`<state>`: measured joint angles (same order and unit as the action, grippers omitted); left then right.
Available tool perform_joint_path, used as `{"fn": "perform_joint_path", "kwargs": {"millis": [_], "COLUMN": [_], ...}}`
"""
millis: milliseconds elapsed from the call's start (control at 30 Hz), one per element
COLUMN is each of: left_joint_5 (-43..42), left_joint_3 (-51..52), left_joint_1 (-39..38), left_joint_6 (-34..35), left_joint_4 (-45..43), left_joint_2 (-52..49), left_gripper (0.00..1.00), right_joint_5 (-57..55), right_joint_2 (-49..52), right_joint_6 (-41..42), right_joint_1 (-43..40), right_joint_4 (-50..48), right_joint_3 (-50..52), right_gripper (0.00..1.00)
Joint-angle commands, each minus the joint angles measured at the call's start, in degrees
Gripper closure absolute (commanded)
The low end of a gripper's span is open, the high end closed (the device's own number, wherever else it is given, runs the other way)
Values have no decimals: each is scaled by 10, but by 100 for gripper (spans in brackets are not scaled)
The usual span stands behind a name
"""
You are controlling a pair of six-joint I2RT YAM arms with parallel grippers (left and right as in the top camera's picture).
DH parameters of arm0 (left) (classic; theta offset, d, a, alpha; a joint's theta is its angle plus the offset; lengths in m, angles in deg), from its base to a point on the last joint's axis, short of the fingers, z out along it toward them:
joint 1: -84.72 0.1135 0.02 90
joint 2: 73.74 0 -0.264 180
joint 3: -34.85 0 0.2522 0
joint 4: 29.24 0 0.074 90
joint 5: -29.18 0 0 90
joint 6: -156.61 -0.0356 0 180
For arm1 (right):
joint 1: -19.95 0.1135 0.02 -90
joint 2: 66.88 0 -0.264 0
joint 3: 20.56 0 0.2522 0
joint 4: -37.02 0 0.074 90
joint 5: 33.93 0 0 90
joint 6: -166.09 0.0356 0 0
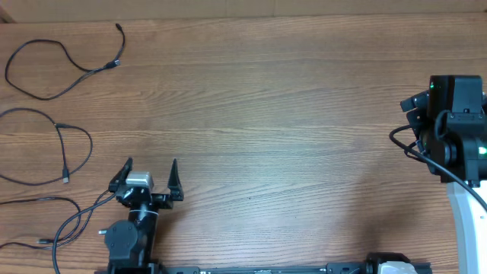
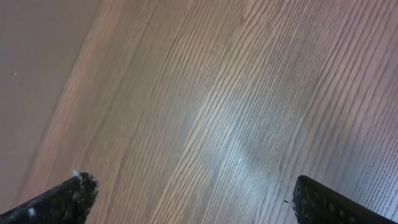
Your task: Untangle cables
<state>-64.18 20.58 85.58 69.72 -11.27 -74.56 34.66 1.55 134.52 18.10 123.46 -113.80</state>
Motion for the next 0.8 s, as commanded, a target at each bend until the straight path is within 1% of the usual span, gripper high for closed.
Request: {"fn": "perform_joint_path", "kwargs": {"millis": [0,233,367,767], "left_joint_5": [29,30,30,23], "left_joint_3": [2,2,2,2], "left_joint_1": [4,4,4,4], "left_joint_6": [20,8,-20,-19], "left_joint_4": [3,3,3,2], "left_joint_2": [7,7,7,6], "left_gripper": [1,1,0,1], "right_joint_5": [-8,-8,-8,-8], "right_joint_2": [-2,-2,-2,-2], "right_joint_6": [-2,-2,-2,-2], "right_joint_1": [-2,-2,-2,-2], "right_joint_4": [-3,-3,-3,-3], "right_joint_3": [-4,-4,-4,-4], "right_gripper": [0,0,0,0]}}
